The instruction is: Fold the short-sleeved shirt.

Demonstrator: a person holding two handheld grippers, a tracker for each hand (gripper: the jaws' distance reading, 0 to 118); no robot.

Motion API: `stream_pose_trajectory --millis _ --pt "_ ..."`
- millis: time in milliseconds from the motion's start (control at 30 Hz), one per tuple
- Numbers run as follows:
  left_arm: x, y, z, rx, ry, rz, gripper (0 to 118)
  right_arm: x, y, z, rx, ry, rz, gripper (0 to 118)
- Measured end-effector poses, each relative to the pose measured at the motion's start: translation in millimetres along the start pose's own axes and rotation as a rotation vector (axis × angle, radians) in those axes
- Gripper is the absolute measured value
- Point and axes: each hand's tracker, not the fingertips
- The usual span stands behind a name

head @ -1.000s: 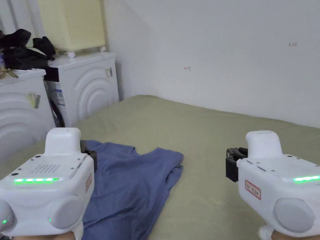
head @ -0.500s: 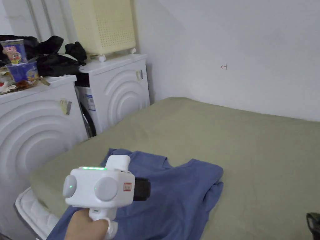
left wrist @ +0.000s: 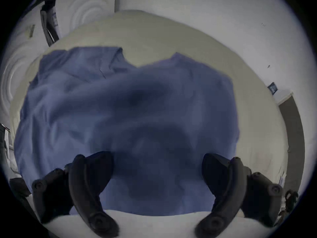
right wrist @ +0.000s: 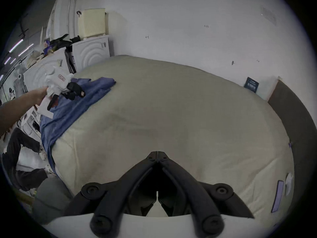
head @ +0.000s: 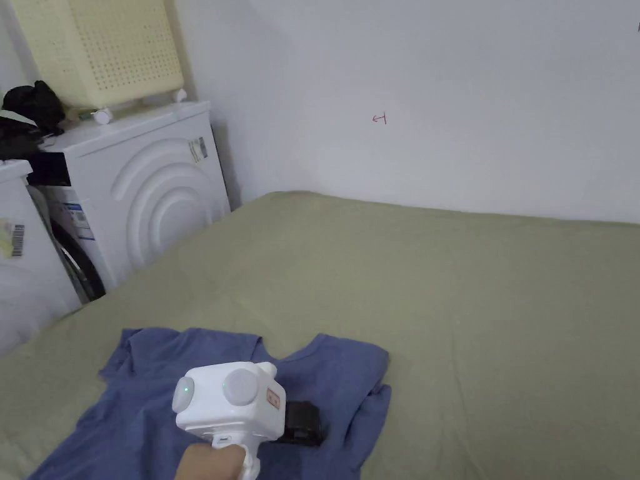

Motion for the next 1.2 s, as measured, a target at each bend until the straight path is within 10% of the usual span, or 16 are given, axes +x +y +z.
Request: stream_pose_trajectory --millis 200,267,567,1200 --pt "18.0 -8.8 16.8 0.105 0.066 -0.131 80 2.5 -6.2 7.2 0.025 0.017 -0.051 0" --pt "16.7 -5.6 29.7 0.124 -0.003 -0.126 0 4.5 -7.5 15.1 0.044 0.008 -0.065 0" --pt "82.7 8.4 111.3 0.284 -0.274 -0.204 1 31.2 -5.1 80.1 0.155 -0.087 -0.109 0" --pt "556.0 -189.5 102.8 0.009 -0.864 -0.901 1 95.4 -66.2 211.8 0.208 -0.363 -0.274 0"
